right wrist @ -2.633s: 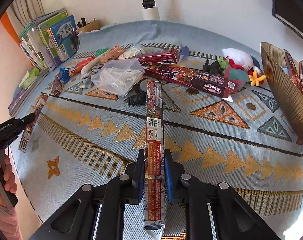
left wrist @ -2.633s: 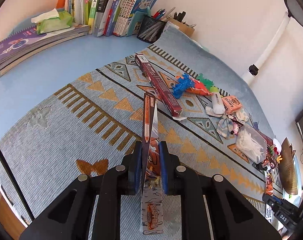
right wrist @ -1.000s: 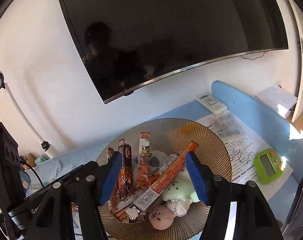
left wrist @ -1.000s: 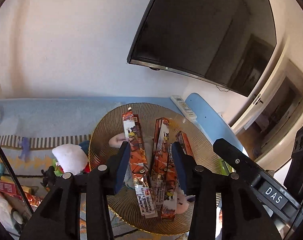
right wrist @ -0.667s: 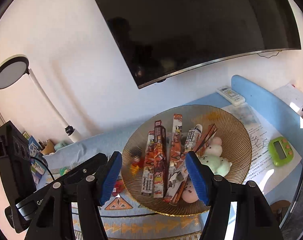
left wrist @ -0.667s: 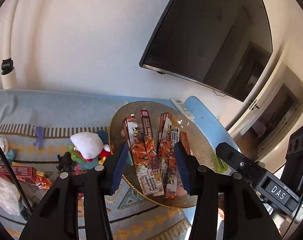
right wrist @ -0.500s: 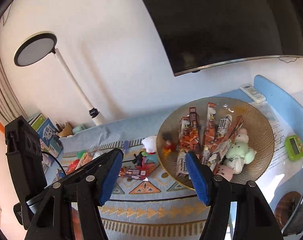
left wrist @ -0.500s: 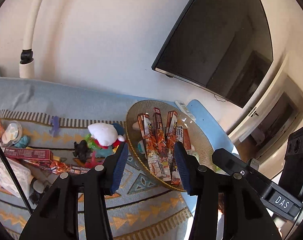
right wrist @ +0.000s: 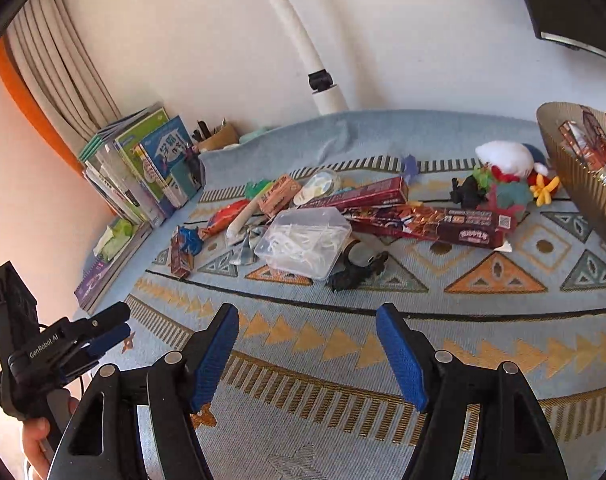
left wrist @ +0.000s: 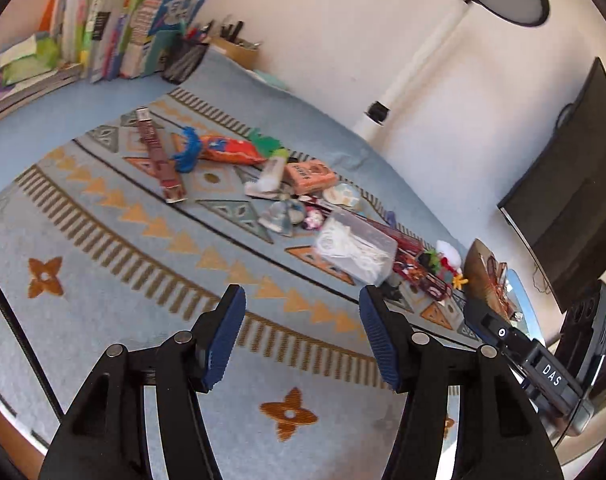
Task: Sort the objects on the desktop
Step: 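Return to the pile and grasp a dark red box with the left gripper, then grasp the red plush keychain with the right gripper while the left holds the box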
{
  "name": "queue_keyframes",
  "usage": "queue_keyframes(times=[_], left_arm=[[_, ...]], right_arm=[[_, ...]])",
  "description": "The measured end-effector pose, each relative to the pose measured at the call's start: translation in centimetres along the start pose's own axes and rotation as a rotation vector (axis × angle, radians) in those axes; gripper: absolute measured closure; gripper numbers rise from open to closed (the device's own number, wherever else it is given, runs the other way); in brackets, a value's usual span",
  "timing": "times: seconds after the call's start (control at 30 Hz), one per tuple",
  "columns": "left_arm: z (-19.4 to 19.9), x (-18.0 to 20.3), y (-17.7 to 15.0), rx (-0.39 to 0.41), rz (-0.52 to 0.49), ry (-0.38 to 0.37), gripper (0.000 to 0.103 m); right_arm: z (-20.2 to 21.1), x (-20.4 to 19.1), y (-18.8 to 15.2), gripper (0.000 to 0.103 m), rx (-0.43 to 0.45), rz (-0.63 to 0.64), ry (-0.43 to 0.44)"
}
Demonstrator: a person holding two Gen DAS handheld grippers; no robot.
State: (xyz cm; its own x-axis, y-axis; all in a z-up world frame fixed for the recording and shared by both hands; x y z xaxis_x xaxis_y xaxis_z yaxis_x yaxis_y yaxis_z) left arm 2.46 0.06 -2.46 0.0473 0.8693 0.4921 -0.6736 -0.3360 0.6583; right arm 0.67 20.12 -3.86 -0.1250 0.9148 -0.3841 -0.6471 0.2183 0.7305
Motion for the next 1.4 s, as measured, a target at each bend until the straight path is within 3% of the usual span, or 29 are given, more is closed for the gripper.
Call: queue_keyframes(times=[0.1, 0.2, 0.37, 0.47, 0.83, 0.93, 0.97, 1.0, 1.13, 1.4], left_arm=[[1.1, -6.3, 2.1, 0.056, 0.099, 0.084, 0.046], [1.0, -9.5, 5.0, 0.092, 0.105, 0.135, 0.046], [-3.0, -10.2, 9.2, 0.081, 0.043, 0.138, 0.046], [-5.5, -11.7, 11.0, 0.089, 0.061, 0.216, 0.046], [-11.4, -13.3, 11.3, -0.002, 0.004, 0.308, 0.046], [-12.2, -12.9, 11.3, -0.005, -0.098, 0.382, 0.058], [-12.5, -12.7, 11.3, -0.01, -0.115, 0.392, 0.069], [-12.7, -12.5, 11.3, -0.017, -0.125, 0.384, 0.076], [-12.6, -12.2, 11.1, -0.03, -0.122, 0.335, 0.087], [-6.7, -12.0, 8.3, -0.003, -0.06, 0.255, 0.088]], right_arm=[[-1.4, 0.4, -0.9, 0.033, -0.038, 0.017, -0.045], [-1.6, 1.1, -0.9, 0.033, -0.041, 0.0, -0.07], [-1.6, 1.7, -0.8, 0.033, -0.048, -0.026, -0.064], [-1.5, 1.9, -0.9, 0.033, -0.053, -0.028, -0.065], [-2.2, 2.5, -1.1, 0.033, -0.087, -0.07, -0.063], [-2.1, 2.6, -1.0, 0.033, -0.086, -0.077, -0.062], [-2.1, 2.6, -1.0, 0.033, -0.086, -0.078, -0.061], [-2.1, 2.6, -1.0, 0.033, -0.085, -0.079, -0.061], [-2.1, 2.5, -1.0, 0.033, -0.085, -0.071, -0.068], [-2.3, 2.1, -1.0, 0.033, -0.103, -0.041, -0.091]])
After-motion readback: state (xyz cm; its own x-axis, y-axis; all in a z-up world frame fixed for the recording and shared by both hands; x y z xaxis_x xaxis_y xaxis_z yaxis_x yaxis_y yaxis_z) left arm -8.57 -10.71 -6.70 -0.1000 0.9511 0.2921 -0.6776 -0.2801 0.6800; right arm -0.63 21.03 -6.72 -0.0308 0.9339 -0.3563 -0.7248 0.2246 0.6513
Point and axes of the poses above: each gripper's, at about its wrist camera, not at the fingertips, and z roughly against the way its jaws point, x to its right, y to its top, the point moved 10 cm from there along -z, roughly the way its jaws point, and after that the axes turned 4 degrees about x, right-handed, at the moved point
